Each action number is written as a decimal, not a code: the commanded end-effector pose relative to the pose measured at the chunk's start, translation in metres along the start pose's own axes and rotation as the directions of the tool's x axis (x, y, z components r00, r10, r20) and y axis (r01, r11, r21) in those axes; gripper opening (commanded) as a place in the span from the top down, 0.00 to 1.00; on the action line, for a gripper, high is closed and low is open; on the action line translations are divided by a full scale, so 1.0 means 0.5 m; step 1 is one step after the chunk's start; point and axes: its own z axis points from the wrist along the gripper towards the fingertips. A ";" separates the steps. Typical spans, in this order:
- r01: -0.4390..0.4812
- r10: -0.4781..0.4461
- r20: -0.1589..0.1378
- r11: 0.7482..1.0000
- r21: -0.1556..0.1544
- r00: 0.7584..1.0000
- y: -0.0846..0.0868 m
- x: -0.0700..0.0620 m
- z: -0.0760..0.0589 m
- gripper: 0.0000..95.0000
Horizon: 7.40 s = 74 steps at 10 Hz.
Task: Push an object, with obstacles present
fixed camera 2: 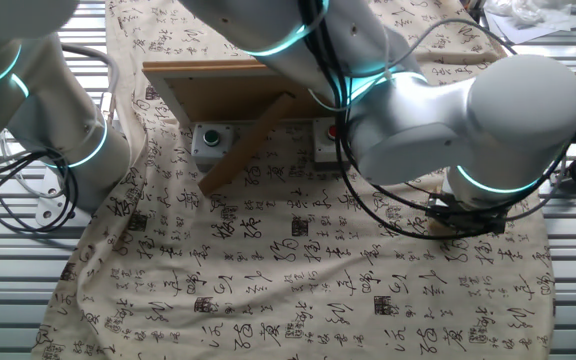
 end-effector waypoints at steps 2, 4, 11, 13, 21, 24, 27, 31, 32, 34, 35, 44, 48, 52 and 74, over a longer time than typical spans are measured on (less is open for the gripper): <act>-0.002 0.002 0.005 1.000 -0.001 1.000 -0.001 -0.011 0.004 1.00; -0.002 0.002 0.011 1.000 -0.003 1.000 -0.003 -0.022 0.007 1.00; -0.023 0.023 0.003 1.000 -0.004 1.000 -0.004 -0.067 -0.004 1.00; -0.034 0.034 -0.001 0.999 -0.006 0.999 -0.006 -0.087 -0.009 1.00; 0.011 -0.011 -0.012 1.000 -0.012 1.000 -0.022 -0.116 -0.016 1.00; 0.076 -0.076 -0.017 0.996 -0.037 0.997 -0.022 -0.137 0.005 1.00; 0.114 -0.115 -0.015 0.991 -0.075 0.993 -0.013 -0.147 0.018 1.00; 0.136 -0.139 -0.019 0.984 -0.118 0.990 -0.005 -0.141 0.024 1.00; 0.140 -0.143 -0.020 0.983 -0.122 0.989 0.003 -0.134 0.027 1.00; 0.146 -0.151 -0.029 0.981 -0.128 0.988 0.016 -0.124 0.032 1.00; 0.149 -0.154 -0.030 0.980 -0.131 0.988 0.019 -0.121 0.030 1.00; 0.138 -0.142 -0.019 0.981 -0.134 0.990 0.064 -0.138 0.030 1.00; 0.112 -0.116 -0.026 0.985 -0.131 0.993 0.075 -0.159 0.022 1.00; 0.113 -0.117 -0.025 0.986 -0.126 0.993 0.076 -0.166 0.021 1.00; -0.008 0.006 -0.023 0.995 -0.100 1.000 0.111 -0.362 0.025 1.00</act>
